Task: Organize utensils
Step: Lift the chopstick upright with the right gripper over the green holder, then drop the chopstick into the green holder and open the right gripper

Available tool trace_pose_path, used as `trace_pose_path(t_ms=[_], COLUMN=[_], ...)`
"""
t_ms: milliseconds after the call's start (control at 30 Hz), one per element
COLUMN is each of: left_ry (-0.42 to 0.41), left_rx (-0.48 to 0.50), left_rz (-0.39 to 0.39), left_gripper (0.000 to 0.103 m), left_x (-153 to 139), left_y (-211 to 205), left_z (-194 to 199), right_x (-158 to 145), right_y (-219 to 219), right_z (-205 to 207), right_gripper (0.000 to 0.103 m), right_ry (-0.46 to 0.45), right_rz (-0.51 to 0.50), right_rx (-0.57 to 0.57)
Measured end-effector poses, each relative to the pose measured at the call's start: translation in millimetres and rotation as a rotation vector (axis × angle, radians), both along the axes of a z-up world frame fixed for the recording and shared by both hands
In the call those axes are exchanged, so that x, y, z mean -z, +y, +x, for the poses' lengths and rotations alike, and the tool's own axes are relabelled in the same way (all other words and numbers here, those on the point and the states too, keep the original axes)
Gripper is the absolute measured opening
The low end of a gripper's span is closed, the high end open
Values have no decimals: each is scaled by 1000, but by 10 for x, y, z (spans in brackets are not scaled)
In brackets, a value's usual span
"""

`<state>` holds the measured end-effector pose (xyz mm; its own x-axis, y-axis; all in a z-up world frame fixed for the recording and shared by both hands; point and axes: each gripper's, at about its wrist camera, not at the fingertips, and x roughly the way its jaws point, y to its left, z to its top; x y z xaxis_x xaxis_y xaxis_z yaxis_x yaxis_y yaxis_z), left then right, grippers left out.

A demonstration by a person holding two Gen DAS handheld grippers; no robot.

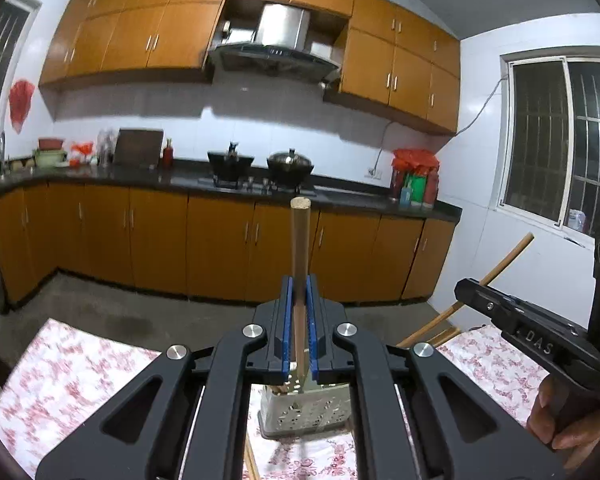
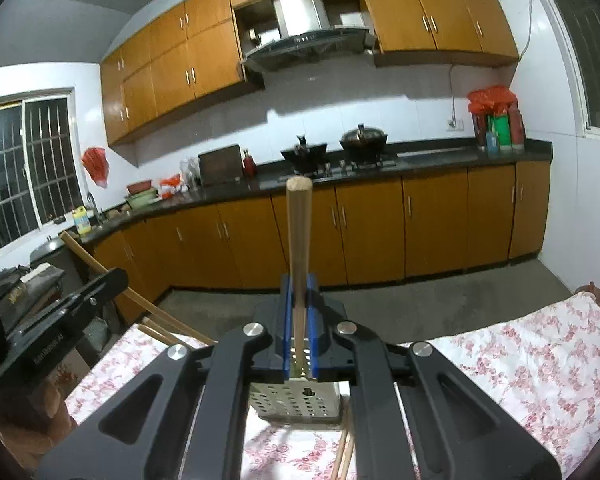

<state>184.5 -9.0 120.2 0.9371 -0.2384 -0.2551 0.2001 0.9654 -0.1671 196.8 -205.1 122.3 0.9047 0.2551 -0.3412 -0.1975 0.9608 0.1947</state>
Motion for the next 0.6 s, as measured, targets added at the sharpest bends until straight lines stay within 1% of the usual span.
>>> trace_pose_path(t_ms=[133, 167, 200, 267, 333, 367, 500, 600], left_ry=[53, 57, 57, 49, 36, 25, -9, -35], left_rx=[-2, -4, -5, -10, -16, -21, -31, -40], left_rz=[1, -5, -11, -20, -31, -35, -57, -73], left_gripper=[7, 7, 8, 14, 30, 32, 32, 33], left_x=[131, 133, 133, 104, 61, 31, -88, -160], left_y=[30, 47, 70, 119, 163, 186, 263, 342], left_z=[111, 107, 99, 65, 23, -10, -129, -240], right_x=[97, 98, 96, 81, 46, 20, -50, -10], right_y=[67, 78, 71, 44, 0, -27, -182, -361], right_z=[61, 44, 25, -13, -60, -95, -273, -387], right_gripper=[11, 14, 20, 25, 26, 26, 31, 34], right_ry=[28, 24, 20, 10, 1, -7, -36, -31], right_rz=[-17, -21, -24, -18, -10, -7, -10, -19], right_rx=[-8, -10, -7, 1, 9, 15, 61, 117])
